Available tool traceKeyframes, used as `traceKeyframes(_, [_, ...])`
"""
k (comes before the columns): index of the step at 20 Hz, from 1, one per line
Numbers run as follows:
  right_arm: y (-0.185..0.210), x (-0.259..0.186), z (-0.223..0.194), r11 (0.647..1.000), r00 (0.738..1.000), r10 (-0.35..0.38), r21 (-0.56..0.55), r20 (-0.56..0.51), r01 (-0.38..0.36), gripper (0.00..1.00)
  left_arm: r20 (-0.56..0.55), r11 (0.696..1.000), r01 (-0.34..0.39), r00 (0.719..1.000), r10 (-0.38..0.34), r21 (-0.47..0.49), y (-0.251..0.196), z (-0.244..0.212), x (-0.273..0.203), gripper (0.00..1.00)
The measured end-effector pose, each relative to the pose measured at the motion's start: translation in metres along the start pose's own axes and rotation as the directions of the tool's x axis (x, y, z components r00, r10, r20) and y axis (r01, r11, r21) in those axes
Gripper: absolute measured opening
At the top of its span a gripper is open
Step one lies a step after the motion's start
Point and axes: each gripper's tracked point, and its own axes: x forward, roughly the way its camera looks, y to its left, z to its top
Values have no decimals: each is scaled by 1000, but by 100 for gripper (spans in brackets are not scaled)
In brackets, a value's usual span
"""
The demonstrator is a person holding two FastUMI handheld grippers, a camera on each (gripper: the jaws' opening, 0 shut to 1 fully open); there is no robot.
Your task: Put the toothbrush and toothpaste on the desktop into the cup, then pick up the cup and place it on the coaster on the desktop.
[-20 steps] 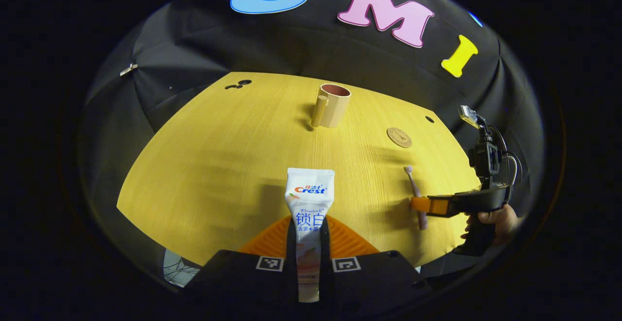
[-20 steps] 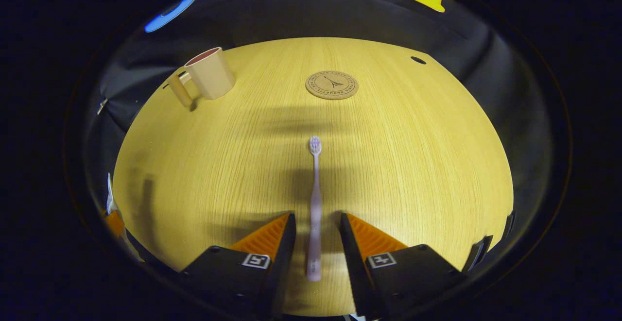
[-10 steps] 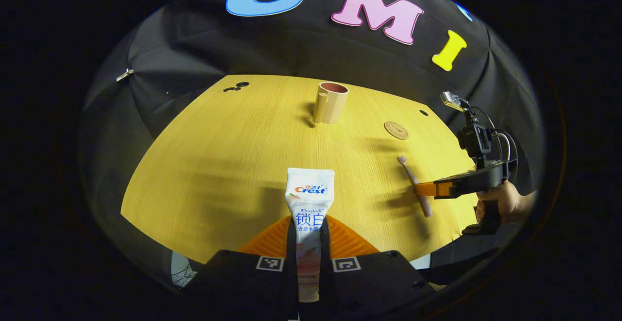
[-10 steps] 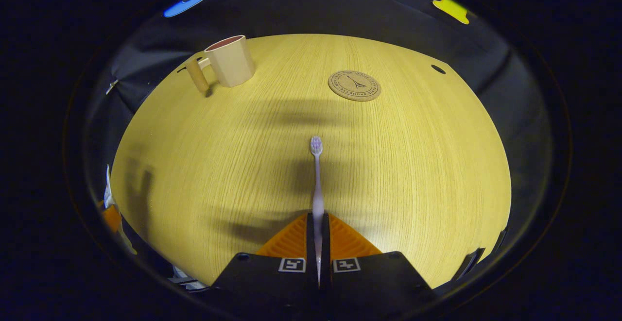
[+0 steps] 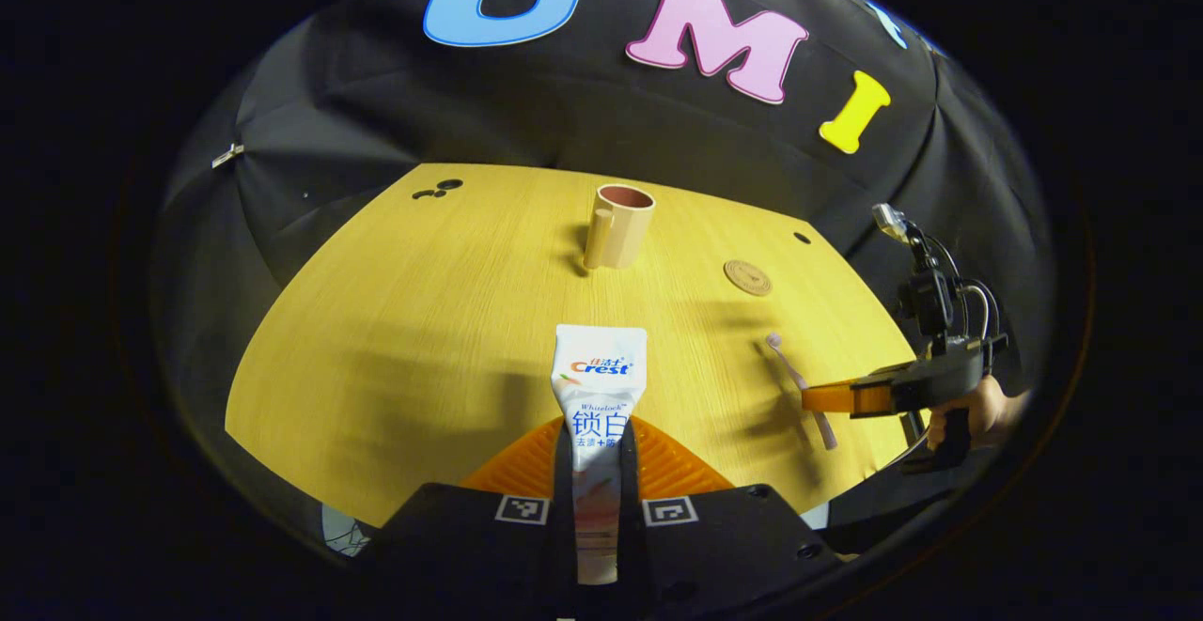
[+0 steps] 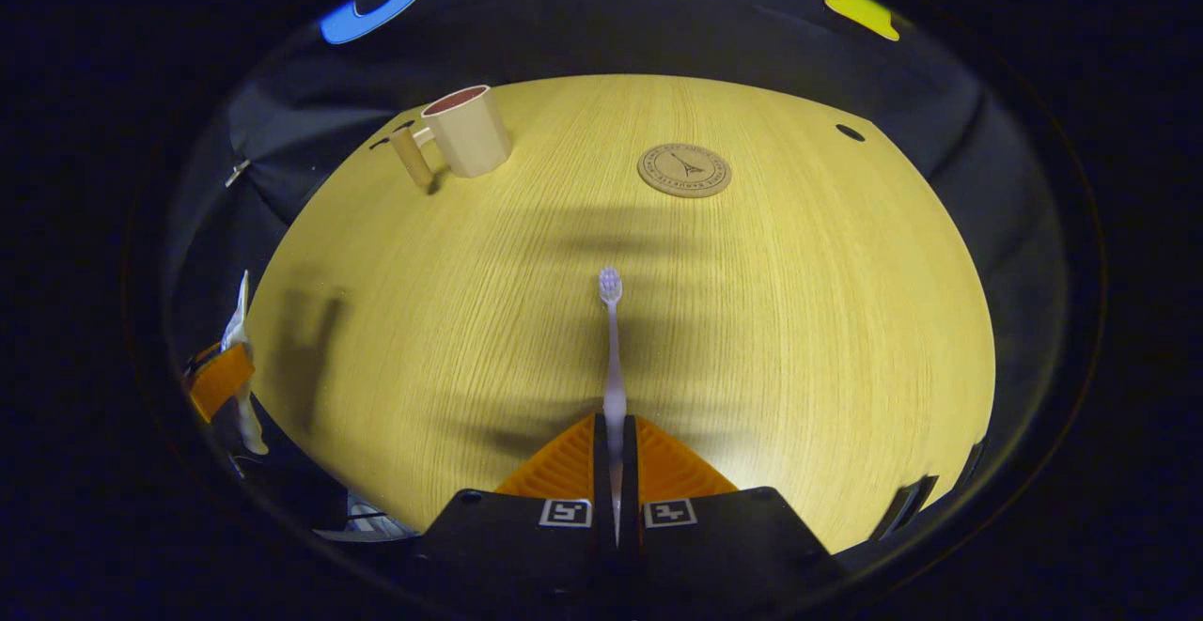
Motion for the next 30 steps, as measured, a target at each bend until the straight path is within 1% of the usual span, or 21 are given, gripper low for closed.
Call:
traceKeyframes(2, [-2, -10, 5, 999, 999, 17, 38, 34, -18, 5, 13, 1000, 13, 1000, -13, 1, -3, 8, 0, 22])
traceKeyframes(4, [-7, -18, 9, 997, 998, 14, 78, 66, -19, 5, 39, 999, 32, 999, -32, -1, -6, 23, -1, 22])
traceKeyframes(6, [-5, -26, 15, 993, 995, 28, 112, 98, -39, 5, 62, 999, 47, 997, -48, 8, -6, 39, 1, 22])
traceKeyframes(8, [-6, -36, 22, 990, 991, 40, 127, 130, -57, 5, 92, 997, 79, 993, -80, 16, -11, 61, 3, 22])
traceKeyframes(10, [-12, -46, 27, 989, 988, 30, 138, 151, -51, 6, 132, 996, 92, 987, -93, 11, -13, 88, 10, 22])
traceKeyframes(12, [-19, -51, 30, 983, 987, 25, 176, 159, -53, 5, 177, 995, 101, 979, -101, 5, -17, 116, 19, 22])
traceKeyframes(15, [-25, -63, 41, 973, 983, 34, 218, 178, -73, 5, 237, 994, 109, 966, -102, -15, -21, 161, 38, 22])
traceKeyframes(18, [-32, -61, 47, 967, 985, 32, 244, 171, -73, 5, 291, 992, 122, 950, -108, -30, -25, 206, 58, 22])
traceKeyframes(22, [-37, -60, 62, 966, 984, 37, 247, 177, -81, 5, 351, 991, 133, 929, -119, -14, -31, 262, 89, 22])
traceKeyframes(26, [-41, -60, 75, 955, 983, 48, 281, 179, -98, 5, 386, 989, 147, 912, -141, 13, -44, 295, 127, 22])
traceKeyframes(28, [-49, -56, 80, 947, 984, 40, 306, 174, -93, 5, 403, 987, 162, 902, -157, 20, -51, 304, 148, 22])
traceKeyframes(30, [-58, -52, 79, 944, 987, 28, 322, 157, -78, 5, 414, 981, 196, 893, -176, -8, -59, 307, 167, 21])
